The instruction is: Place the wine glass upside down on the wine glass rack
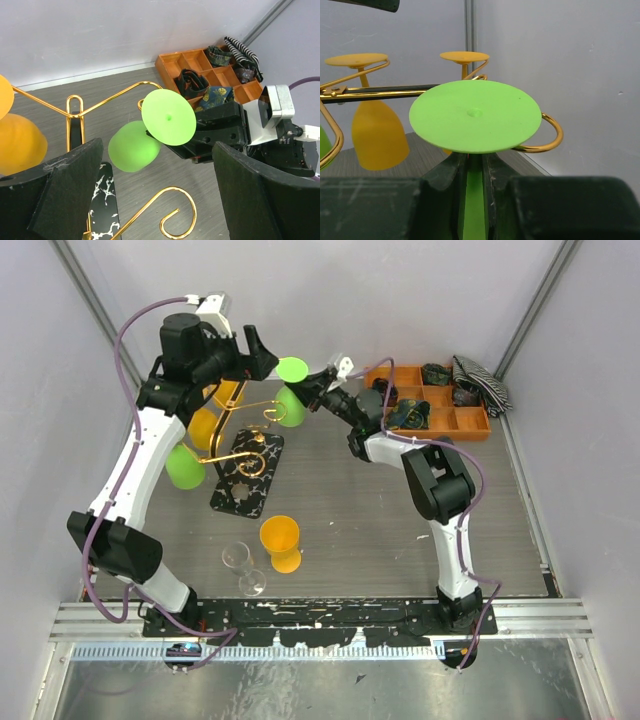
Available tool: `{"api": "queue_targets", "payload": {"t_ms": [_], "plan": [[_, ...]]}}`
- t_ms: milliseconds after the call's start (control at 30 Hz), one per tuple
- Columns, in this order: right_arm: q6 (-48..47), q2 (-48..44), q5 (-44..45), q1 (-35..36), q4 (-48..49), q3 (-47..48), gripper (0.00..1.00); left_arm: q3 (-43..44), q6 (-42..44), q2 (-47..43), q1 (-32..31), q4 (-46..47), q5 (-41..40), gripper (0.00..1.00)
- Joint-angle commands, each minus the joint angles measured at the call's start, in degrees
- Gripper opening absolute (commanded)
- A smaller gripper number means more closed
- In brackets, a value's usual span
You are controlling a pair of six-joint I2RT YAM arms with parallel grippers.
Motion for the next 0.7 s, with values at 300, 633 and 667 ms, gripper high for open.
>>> {"api": "queue_targets", "payload": {"t_ms": [300, 633, 667], "plan": [[0.03, 4.58, 9.03, 2.16, 7.10, 6.81, 0.01, 3.46, 1.74, -0.08, 0.43, -0.73, -0.57, 0.97], [1.23, 9.26, 14.55, 2.70, 4.70, 13.65, 0.01, 3.18, 2.41, -0.77, 0.37, -1.59, -1.99, 0.97], [0.99, 9.36, 15.33, 2.70, 4.56, 13.70, 0.01, 3.19, 2.44, -0.88, 0.41, -1.65, -2.05, 0.97]]}}
